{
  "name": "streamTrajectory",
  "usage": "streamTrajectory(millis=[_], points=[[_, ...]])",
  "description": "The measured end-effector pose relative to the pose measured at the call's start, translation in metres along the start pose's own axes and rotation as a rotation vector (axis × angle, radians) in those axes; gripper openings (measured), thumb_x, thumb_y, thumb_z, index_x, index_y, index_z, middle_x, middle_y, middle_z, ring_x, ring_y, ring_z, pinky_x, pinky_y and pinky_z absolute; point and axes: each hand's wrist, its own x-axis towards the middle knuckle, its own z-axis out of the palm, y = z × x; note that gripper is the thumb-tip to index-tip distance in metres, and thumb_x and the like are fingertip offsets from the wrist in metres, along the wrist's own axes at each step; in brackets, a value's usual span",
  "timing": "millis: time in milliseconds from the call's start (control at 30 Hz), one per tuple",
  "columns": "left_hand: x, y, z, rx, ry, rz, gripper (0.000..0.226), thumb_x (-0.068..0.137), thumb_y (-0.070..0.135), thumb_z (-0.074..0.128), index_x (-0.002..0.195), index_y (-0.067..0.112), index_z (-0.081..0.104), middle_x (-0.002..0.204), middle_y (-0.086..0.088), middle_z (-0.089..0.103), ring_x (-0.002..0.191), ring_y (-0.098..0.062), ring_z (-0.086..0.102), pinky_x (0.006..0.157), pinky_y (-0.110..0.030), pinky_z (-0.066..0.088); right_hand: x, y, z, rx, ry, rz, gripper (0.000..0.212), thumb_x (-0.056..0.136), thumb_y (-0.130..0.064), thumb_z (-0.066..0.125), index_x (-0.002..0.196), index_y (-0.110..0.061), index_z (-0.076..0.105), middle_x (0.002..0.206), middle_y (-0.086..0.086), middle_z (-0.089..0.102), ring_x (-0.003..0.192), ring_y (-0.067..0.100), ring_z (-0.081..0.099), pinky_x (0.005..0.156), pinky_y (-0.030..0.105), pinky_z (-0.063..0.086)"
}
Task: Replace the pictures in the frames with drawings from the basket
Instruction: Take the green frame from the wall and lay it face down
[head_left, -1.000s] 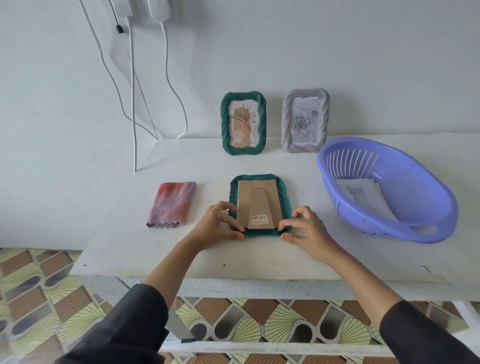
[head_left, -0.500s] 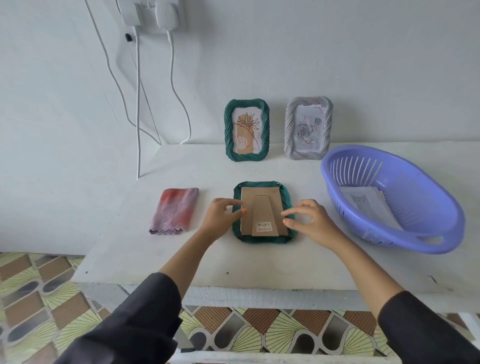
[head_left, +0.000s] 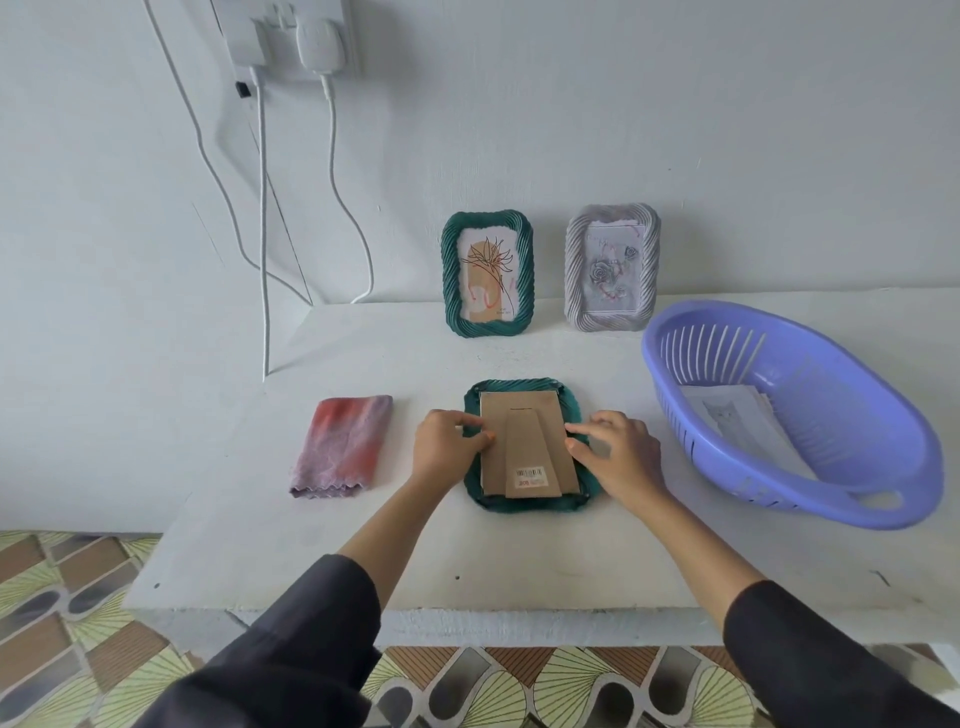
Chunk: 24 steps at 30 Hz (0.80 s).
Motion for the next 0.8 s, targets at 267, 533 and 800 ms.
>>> streamTrajectory(millis=[267, 533, 800], points=[[0.005, 0.004, 0.001, -0.106, -0.002, -0.096, 0.021, 0.076, 0.013, 0.074, 0.097, 0.009, 0.074, 0.098, -0.012, 0.071, 0.079, -0.019, 0.058, 0.071, -0.029, 0.049, -0.001, 0.001, 0.002, -0.026, 0.017, -0.017, 0.028, 0.086, -0.038, 0.060, 0.113, -0.033, 0.066, 0.126, 0.000, 0.055, 0.117, 0.021, 0.047, 0.097, 0.033, 0.034], [0.006, 0.012, 0.000, -0.217, -0.008, -0.139, 0.015, 0.077, 0.012, 0.071, 0.092, 0.011, 0.075, 0.077, -0.008, 0.067, 0.067, -0.021, 0.056, 0.060, -0.029, 0.044, -0.002, 0.002, 0.002, -0.029, 0.020, -0.011, 0.029, 0.086, -0.039, 0.060, 0.114, -0.032, 0.065, 0.128, -0.002, 0.055, 0.118, 0.021, 0.047, 0.097, 0.032, 0.033], [0.007, 0.020, -0.004, -0.265, -0.044, -0.125, 0.022, 0.076, 0.008, 0.072, 0.097, 0.006, 0.073, 0.081, -0.007, 0.065, 0.059, -0.011, 0.051, 0.053, -0.018, 0.038, -0.002, 0.002, 0.003, -0.025, 0.033, -0.018, 0.030, 0.085, -0.038, 0.062, 0.114, -0.031, 0.065, 0.127, 0.000, 0.057, 0.116, 0.022, 0.048, 0.096, 0.034, 0.035]])
